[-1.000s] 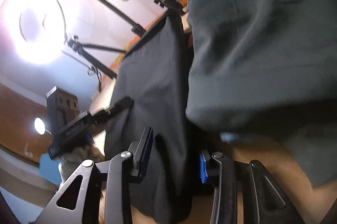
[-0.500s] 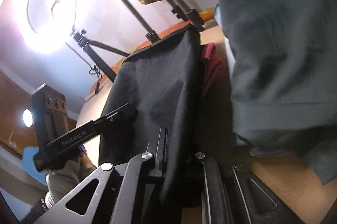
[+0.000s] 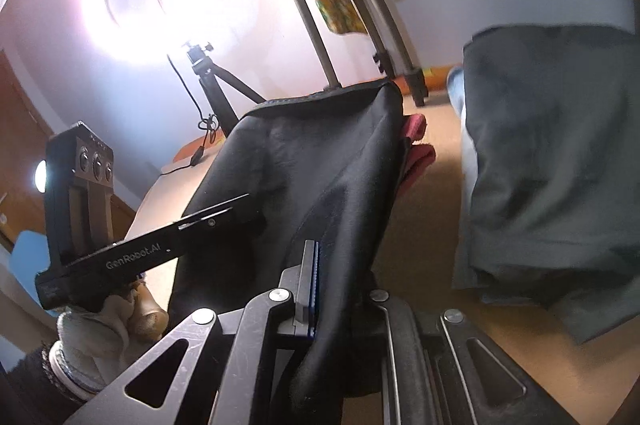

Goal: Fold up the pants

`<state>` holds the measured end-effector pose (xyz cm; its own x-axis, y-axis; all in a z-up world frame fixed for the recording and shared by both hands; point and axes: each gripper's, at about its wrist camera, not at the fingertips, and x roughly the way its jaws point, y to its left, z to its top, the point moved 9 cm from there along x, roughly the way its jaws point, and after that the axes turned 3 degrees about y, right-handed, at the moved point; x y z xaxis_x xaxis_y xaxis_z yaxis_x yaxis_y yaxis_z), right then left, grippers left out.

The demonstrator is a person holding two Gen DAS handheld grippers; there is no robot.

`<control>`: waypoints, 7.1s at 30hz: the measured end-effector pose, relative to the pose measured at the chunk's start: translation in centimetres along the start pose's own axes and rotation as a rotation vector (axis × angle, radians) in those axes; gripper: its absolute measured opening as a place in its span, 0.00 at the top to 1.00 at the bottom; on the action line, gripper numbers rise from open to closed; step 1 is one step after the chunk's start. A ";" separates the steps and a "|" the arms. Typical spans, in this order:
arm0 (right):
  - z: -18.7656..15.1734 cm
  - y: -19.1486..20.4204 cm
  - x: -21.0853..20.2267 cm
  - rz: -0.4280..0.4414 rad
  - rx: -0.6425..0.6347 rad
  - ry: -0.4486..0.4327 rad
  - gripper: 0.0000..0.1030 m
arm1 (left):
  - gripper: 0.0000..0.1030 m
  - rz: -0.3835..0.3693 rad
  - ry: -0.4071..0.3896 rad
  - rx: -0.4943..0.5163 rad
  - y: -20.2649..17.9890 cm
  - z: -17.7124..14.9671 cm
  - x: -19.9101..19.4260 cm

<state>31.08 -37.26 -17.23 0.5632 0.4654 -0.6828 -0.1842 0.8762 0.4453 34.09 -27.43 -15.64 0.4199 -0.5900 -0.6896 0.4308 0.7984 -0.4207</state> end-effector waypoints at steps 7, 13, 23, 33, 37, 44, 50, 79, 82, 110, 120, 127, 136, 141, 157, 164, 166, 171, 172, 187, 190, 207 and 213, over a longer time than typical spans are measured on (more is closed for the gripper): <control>0.9 -1.2 -3.5 -0.043 -0.019 -0.065 0.93 | 0.90 -0.039 -0.023 0.049 -3.8 1.6 0.4; 2.9 -3.3 -7.2 -0.089 -0.008 -0.154 0.93 | 0.90 -0.080 -0.046 0.093 -8.0 3.7 1.6; 5.9 -8.6 -12.7 -0.167 0.039 -0.287 0.93 | 0.90 -0.135 -0.067 0.175 -14.6 6.8 4.2; 8.6 -14.4 -14.2 -0.232 0.097 -0.337 0.93 | 0.90 -0.135 -0.057 0.218 -18.4 8.5 8.5; 8.9 -16.3 -13.7 -0.240 0.111 -0.322 0.93 | 0.90 -0.126 -0.029 0.210 -18.1 8.4 10.6; 7.6 -20.4 -11.5 -0.238 0.181 -0.234 0.93 | 0.88 -0.068 0.073 0.216 -16.0 6.5 13.7; 6.9 -21.6 -11.2 -0.253 0.210 -0.203 0.92 | 0.81 -0.038 0.093 0.244 -16.2 5.9 13.9; 5.7 -22.2 -16.5 -0.607 0.192 -0.201 0.37 | 0.49 0.097 -0.002 0.310 -15.5 6.3 8.8; 5.7 -21.5 -18.0 -0.668 0.155 -0.218 0.27 | 0.44 0.093 -0.025 0.319 -15.7 6.2 7.3; 0.9 -7.0 -22.8 -0.603 0.039 -0.335 0.16 | 0.27 0.093 -0.126 0.355 -13.1 -2.0 -8.1; -2.3 -2.9 -22.4 -0.591 0.006 -0.361 0.06 | 0.21 0.124 -0.166 0.356 -11.2 -5.5 -11.8; -3.5 -1.8 -21.2 -0.619 -0.020 -0.356 0.00 | 0.20 0.164 -0.150 0.339 -9.2 -6.5 -11.7; -4.3 -2.1 -19.7 -0.613 -0.020 -0.323 0.00 | 0.19 0.209 -0.092 0.296 -6.7 -8.2 -11.5; -4.9 -2.9 -19.4 -0.593 0.008 -0.302 0.00 | 0.17 0.246 -0.114 0.309 -6.6 -8.2 -11.9; -5.4 -2.9 -19.2 -0.597 0.006 -0.298 0.00 | 0.05 0.243 -0.109 0.323 -7.3 -8.9 -12.1; -5.4 -2.7 -19.1 -0.597 0.000 -0.301 0.00 | 0.05 0.248 -0.112 0.318 -7.2 -9.0 -12.2; -5.4 -2.6 -19.0 -0.597 -0.001 -0.298 0.00 | 0.05 0.253 -0.110 0.315 -7.1 -9.1 -12.2; -5.5 -2.4 -18.9 -0.595 -0.004 -0.296 0.00 | 0.05 0.247 -0.106 0.304 -7.1 -9.2 -12.3; -5.5 -2.4 -18.8 -0.594 -0.005 -0.294 0.00 | 0.05 0.247 -0.105 0.304 -7.1 -9.2 -12.3; -5.6 -2.3 -18.8 -0.583 0.005 -0.289 0.00 | 0.05 0.237 -0.106 0.302 -7.4 -9.2 -12.6; -5.7 -2.3 -18.8 -0.583 0.004 -0.289 0.00 | 0.05 0.236 -0.104 0.304 -7.4 -9.2 -12.6; -5.6 -2.2 -18.6 -0.577 -0.004 -0.285 0.00 | 0.05 0.225 -0.103 0.292 -7.6 -9.4 -12.8; -5.6 -2.2 -18.6 -0.578 -0.007 -0.283 0.00 | 0.05 0.225 -0.106 0.296 -7.6 -9.5 -12.9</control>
<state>16.54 -47.15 -8.76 0.7639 -0.1319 -0.6317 0.2077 0.9771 0.0471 17.82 -24.72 -9.21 0.6035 -0.4255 -0.6743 0.5241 0.8490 -0.0666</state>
